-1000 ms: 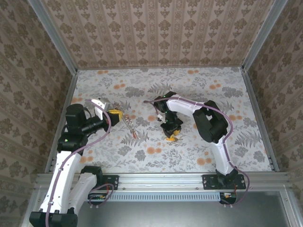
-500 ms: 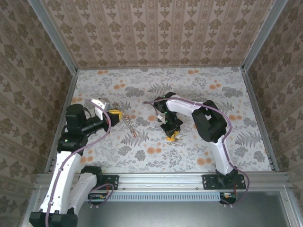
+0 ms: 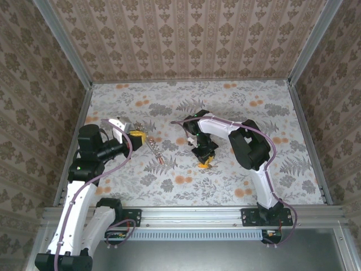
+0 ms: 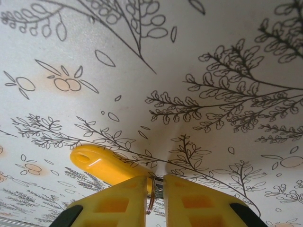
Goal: Put the keys on the keyring
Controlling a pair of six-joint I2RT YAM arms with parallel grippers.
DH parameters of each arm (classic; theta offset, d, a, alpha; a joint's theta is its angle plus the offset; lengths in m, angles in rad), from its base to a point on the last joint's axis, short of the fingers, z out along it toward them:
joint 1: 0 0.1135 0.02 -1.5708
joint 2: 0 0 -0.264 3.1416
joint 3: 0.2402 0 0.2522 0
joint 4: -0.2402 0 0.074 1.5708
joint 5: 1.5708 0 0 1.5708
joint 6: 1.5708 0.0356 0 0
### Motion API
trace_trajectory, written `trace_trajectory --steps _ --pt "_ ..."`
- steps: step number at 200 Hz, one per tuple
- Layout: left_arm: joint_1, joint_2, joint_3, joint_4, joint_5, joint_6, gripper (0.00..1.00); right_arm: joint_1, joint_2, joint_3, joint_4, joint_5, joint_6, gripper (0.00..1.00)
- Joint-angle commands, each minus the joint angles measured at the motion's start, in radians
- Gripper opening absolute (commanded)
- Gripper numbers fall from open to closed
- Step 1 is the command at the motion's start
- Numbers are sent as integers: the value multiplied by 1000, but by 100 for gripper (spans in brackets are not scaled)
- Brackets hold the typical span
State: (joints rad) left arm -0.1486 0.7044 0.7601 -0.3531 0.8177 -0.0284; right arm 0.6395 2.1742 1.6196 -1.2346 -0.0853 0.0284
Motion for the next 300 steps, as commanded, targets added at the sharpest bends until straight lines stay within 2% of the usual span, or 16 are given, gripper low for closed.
trace_trajectory --steps 1,71,111,159,186,209,228,245,268,300 --pt "11 -19 32 21 17 23 0 -1 -27 -13 -32 22 -13 17" --pt "13 -17 32 19 14 24 0 -4 -53 -28 -20 18 -5 13" --pt "14 -13 32 19 15 23 0 -10 -88 -32 -11 3 3 2" --pt "9 4 17 75 78 -5 0 -20 -262 -116 82 -56 -10 0" --pt "-6 23 4 129 123 -31 0 -18 -473 -243 263 -114 -28 0" --pt "-43 55 6 173 152 -42 0 -5 -722 -392 478 -146 -52 0" --pt "-88 75 25 202 176 -32 0 11 -960 -553 760 -215 -45 0" --pt "-141 82 51 239 220 -13 0 21 -1113 -672 986 -248 -22 0" --pt "-236 109 122 201 294 89 0 23 -1225 -786 1249 -296 36 0" --pt "-342 178 216 111 366 204 0 25 -1236 -846 1519 -425 119 0"
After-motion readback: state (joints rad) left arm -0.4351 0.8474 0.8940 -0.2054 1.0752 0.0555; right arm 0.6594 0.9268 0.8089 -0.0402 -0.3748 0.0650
